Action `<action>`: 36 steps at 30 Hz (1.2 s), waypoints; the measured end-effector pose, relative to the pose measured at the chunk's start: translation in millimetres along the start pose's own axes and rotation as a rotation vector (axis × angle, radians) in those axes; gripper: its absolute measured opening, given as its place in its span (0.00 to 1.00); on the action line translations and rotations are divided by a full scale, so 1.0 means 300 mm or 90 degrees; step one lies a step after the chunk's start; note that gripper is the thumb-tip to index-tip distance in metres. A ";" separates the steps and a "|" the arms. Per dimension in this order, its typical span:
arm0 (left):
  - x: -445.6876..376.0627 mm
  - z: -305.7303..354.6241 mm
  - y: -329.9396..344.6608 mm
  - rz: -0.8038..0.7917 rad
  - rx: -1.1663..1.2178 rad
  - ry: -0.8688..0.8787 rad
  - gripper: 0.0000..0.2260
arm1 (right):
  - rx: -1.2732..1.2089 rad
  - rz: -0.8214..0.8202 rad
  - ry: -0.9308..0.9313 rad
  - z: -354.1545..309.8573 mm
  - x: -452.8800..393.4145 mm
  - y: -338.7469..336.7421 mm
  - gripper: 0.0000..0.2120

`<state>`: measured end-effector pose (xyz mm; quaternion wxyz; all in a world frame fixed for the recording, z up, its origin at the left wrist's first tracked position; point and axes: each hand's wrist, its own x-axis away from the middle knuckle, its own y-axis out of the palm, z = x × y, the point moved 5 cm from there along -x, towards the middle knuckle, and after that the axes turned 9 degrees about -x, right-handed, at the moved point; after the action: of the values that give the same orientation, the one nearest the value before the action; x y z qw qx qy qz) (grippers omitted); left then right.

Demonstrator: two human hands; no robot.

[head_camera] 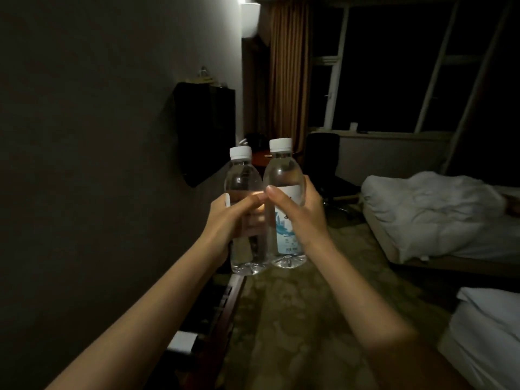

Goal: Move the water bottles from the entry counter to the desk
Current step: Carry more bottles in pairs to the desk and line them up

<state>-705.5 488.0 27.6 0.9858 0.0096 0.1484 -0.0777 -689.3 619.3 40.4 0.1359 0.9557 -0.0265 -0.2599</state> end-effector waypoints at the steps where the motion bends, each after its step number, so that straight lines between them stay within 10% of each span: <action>1: -0.081 -0.016 0.025 -0.015 0.008 0.001 0.04 | 0.006 0.012 -0.003 0.019 -0.065 -0.033 0.13; 12: -0.929 -0.214 0.360 -0.134 0.025 0.013 0.21 | 0.040 0.135 -0.014 0.259 -0.759 -0.490 0.11; 26: -1.964 -0.597 0.873 -0.149 0.001 -0.032 0.11 | 0.069 0.164 0.034 0.685 -1.672 -1.188 0.12; 31: -2.336 -0.767 1.041 -0.178 0.032 -0.043 0.15 | 0.157 0.174 0.078 0.848 -1.999 -1.426 0.35; 36: -2.741 -0.931 1.215 -0.222 0.044 -0.057 0.16 | 0.237 0.198 0.053 0.999 -2.335 -1.668 0.23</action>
<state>-1506.0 983.6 1.1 0.9622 0.0140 0.1007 -0.2527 -1455.3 1111.8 -1.8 -0.0031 0.9585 -0.2153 -0.1869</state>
